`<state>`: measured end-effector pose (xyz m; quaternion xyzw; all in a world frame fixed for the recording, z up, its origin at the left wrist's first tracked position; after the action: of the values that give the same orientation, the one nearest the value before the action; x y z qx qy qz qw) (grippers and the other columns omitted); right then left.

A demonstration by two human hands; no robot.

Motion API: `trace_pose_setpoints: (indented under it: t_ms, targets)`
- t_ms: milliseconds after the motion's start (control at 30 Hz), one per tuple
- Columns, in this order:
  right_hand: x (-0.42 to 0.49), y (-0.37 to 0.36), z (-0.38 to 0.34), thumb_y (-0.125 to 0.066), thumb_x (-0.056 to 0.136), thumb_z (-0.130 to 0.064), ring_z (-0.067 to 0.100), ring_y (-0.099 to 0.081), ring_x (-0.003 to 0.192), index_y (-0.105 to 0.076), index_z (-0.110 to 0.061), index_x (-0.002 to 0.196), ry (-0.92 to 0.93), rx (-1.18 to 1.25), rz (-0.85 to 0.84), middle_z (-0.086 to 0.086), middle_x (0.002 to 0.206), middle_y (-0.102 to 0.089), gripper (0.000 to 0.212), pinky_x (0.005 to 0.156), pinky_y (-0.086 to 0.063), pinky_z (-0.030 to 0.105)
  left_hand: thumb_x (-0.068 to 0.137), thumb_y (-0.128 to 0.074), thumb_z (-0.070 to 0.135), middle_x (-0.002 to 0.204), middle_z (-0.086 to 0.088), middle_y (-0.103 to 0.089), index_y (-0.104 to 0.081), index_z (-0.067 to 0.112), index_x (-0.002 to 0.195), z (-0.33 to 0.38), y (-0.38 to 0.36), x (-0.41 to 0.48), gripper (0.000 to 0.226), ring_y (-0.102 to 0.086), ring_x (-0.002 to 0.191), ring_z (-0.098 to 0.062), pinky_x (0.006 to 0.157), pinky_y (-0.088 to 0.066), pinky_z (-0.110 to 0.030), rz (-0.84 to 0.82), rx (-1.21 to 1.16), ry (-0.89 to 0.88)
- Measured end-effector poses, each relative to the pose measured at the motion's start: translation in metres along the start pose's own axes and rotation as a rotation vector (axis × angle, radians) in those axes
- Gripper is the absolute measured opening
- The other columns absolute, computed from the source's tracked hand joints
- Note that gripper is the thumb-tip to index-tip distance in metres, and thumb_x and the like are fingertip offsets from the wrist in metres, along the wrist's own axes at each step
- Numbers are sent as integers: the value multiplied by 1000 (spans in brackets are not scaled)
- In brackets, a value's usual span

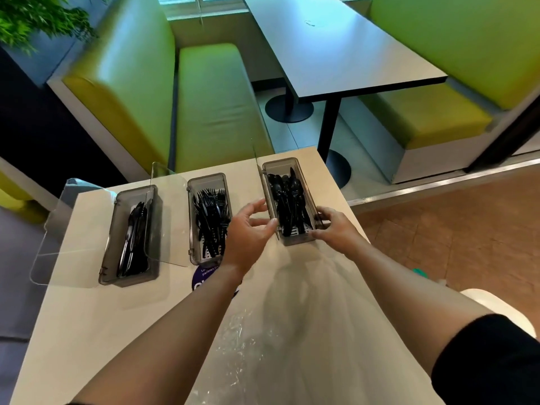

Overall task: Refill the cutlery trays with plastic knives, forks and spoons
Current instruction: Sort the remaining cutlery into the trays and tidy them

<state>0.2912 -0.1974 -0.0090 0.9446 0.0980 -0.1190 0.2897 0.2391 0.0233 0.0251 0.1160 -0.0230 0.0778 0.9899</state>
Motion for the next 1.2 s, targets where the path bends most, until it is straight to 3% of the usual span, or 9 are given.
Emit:
trace_pose_setpoints:
  t_ms: [167, 333, 400, 700, 900, 1100, 1200]
  targets:
    - [2, 1, 6, -80, 82, -2, 13, -66, 101, -53, -14, 142, 8, 52, -24, -1, 119, -66, 66, 86, -49, 19, 87, -76, 24, 122, 7, -63, -59, 16, 137, 4, -27, 7, 53, -65, 107, -7, 85, -61, -35, -45, 256, -167]
    - [7, 1, 18, -84, 78, -15, 16, -69, 108, -57, -25, 139, 14, 70, -37, -5, 120, -69, 67, 101, -54, 44, 86, -78, 29, 126, -1, -64, -63, 13, 134, 3, -48, 18, 53, -65, 110, -18, 91, -59, -37, -131, 548, -308]
    - [8, 0, 22, -83, 79, -12, 17, -70, 107, -58, -24, 139, 31, 92, -41, -3, 120, -70, 66, 101, -54, 46, 86, -77, 32, 127, -1, -65, -64, 14, 133, 2, -55, 21, 52, -63, 113, -20, 92, -59, -39, -164, 644, -338]
    - [3, 3, 23, -80, 83, -10, 15, -70, 105, -60, -20, 135, 53, 142, -48, -5, 117, -70, 57, 98, -55, 33, 87, -74, 43, 121, -2, -68, -72, 13, 121, -8, -78, 21, 45, -59, 113, -24, 87, -58, -42, -237, 877, -337]
    - [5, 1, 29, -76, 85, -7, 18, -68, 103, -61, -24, 132, 5, 133, -39, -5, 116, -69, 52, 87, -54, 34, 91, -71, 30, 125, -4, -66, -72, 11, 120, -6, -84, 14, 34, -57, 117, -24, 94, -52, -35, -244, 939, -344]
    - [4, 1, 18, -59, 87, 4, 20, -58, 121, -47, -16, 146, -76, 24, 75, 2, 131, -60, 63, 105, -49, 40, 95, -67, 28, 134, -2, -61, -62, 14, 134, 4, -70, 16, 42, -56, 124, -19, 99, -49, -30, -349, 774, -191]
    - [-2, 0, -7, -59, 88, 1, 19, -54, 125, -54, -17, 139, 21, -24, 240, 3, 135, -57, 54, 106, -49, 42, 97, -64, 28, 129, -1, -63, -64, 16, 130, 10, -42, 13, 36, -60, 117, -15, 96, -48, -25, -321, 704, -157]
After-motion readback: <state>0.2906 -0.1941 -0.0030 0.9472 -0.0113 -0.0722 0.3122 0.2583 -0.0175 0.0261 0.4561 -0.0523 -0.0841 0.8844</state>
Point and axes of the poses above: each hand's wrist, its own x-axis towards the middle knuckle, its own y-axis out of the back of the hand, z = x × y, the point moved 3 cm from there along x, towards the middle knuckle
